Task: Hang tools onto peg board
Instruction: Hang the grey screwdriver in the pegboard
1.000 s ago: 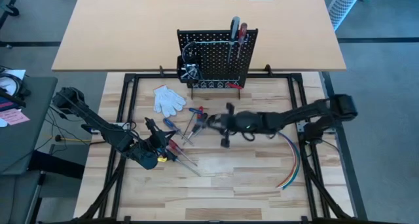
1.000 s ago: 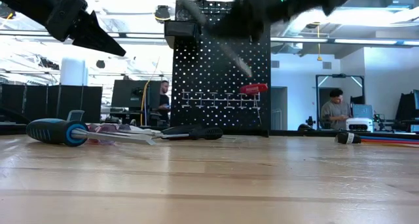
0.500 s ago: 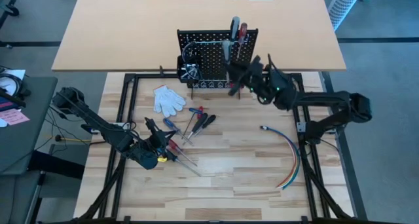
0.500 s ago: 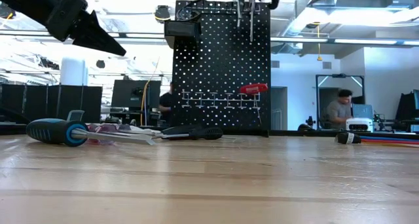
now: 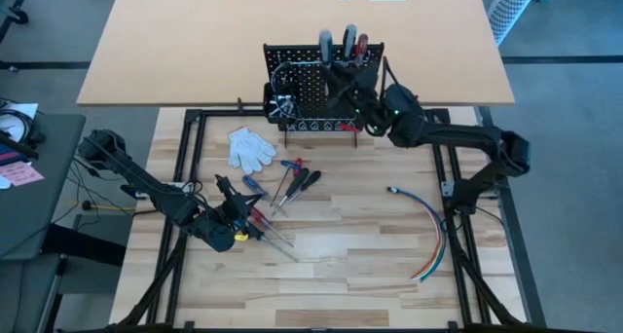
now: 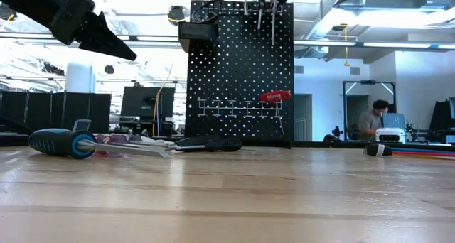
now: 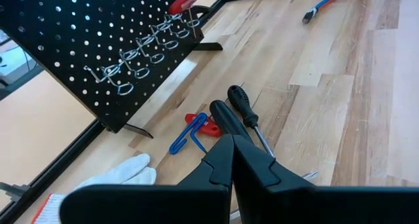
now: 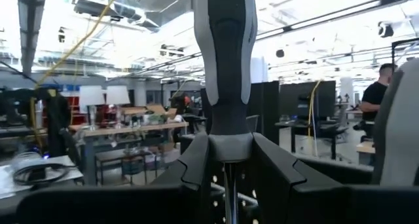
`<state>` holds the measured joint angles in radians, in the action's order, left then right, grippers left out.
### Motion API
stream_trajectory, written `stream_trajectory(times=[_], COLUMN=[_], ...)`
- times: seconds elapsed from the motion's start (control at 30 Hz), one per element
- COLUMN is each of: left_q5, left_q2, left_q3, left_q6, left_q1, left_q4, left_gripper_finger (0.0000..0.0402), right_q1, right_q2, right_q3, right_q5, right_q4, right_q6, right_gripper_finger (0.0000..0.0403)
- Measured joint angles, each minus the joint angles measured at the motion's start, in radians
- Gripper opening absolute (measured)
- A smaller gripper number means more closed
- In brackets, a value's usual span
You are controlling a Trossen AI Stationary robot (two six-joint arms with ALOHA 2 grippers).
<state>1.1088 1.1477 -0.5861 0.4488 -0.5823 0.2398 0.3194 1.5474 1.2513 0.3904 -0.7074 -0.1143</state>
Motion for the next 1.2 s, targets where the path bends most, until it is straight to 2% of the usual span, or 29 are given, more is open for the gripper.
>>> stream_trajectory(times=[0.47,0.67,1.2], left_q5=[0.0,0.0,0.0], left_q2=[0.0,0.0,0.0], left_q3=[0.0,0.0,0.0], left_q6=[0.001,0.001,0.0], left_q1=[0.0,0.0,0.0], left_q4=[0.001,0.0,-0.004], left_gripper_finger=[0.0,0.0,0.0], right_q1=[0.068,0.074,0.075], right_q2=[0.013,0.012,0.012], right_q3=[0.013,0.013,0.012], right_q5=[0.036,0.033,0.034], right_q4=[0.03,0.058,0.104], right_q6=[0.009,0.035,0.008], right_gripper_finger=[0.0088,0.0116,0.0118])
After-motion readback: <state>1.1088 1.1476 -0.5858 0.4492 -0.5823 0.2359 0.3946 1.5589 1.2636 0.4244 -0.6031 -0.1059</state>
